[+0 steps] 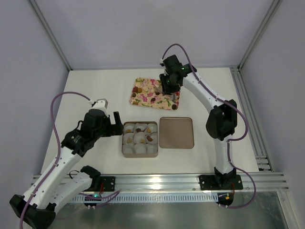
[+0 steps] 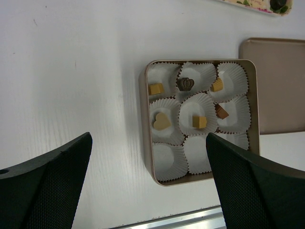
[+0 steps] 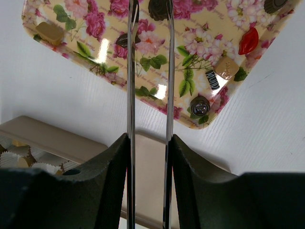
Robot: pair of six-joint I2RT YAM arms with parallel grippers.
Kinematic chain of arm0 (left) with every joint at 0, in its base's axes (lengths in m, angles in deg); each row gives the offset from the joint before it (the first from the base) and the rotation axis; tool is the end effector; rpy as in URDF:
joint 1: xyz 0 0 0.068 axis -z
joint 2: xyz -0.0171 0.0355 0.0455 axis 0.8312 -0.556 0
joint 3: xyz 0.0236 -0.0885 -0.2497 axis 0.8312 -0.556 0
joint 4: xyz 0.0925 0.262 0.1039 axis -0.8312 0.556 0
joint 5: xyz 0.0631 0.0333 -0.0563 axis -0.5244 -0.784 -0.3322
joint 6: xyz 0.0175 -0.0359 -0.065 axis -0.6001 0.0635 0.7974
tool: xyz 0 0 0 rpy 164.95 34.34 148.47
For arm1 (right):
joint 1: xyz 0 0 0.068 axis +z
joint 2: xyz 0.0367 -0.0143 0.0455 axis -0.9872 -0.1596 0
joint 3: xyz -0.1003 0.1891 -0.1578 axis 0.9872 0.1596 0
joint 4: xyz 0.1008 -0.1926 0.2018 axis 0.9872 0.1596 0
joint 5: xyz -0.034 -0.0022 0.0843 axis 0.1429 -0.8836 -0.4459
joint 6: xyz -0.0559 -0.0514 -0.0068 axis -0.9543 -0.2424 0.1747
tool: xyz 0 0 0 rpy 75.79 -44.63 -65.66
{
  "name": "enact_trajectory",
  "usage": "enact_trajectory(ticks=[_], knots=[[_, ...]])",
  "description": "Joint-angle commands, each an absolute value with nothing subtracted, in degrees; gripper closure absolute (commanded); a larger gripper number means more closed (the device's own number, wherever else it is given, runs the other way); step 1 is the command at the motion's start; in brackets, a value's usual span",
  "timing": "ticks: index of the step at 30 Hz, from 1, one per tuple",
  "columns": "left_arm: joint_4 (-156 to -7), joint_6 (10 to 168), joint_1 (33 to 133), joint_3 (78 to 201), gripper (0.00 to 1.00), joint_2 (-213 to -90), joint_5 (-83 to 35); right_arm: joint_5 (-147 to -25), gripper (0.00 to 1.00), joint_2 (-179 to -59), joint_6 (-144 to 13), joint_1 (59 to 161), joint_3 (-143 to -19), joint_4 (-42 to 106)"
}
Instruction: Pack the chocolate
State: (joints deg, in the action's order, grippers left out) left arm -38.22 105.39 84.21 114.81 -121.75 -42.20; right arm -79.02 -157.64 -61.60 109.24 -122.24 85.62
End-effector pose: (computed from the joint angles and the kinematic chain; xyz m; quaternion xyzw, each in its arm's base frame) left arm 0.2045 -0.0961 0.2797 -0.0369 0.9004 -0.1311 0.4132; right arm 0.4457 0.2415 0.2647 -0.1473 0.9487 0.0962 0.2628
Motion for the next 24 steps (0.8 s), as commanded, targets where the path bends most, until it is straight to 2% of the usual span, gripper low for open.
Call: enact_trajectory(ticks=[1, 19, 24], knots=[[-38.7, 104.9, 84.0, 114.9, 0.00, -121.6, -42.8, -79.1, 0.58, -158.3, -61.2, 109.6, -124.7, 84.9], [-38.7, 105.0, 84.0, 114.9, 0.00, -121.7, -43.0, -79.1, 0.59, -161.6, -61.7, 109.6, -124.5, 85.1], [-38.7, 104.9, 84.0, 114.8, 0.00, -121.7, -43.0, -79.0, 0.62, -160.4, -61.7, 109.6, -123.8, 85.3]])
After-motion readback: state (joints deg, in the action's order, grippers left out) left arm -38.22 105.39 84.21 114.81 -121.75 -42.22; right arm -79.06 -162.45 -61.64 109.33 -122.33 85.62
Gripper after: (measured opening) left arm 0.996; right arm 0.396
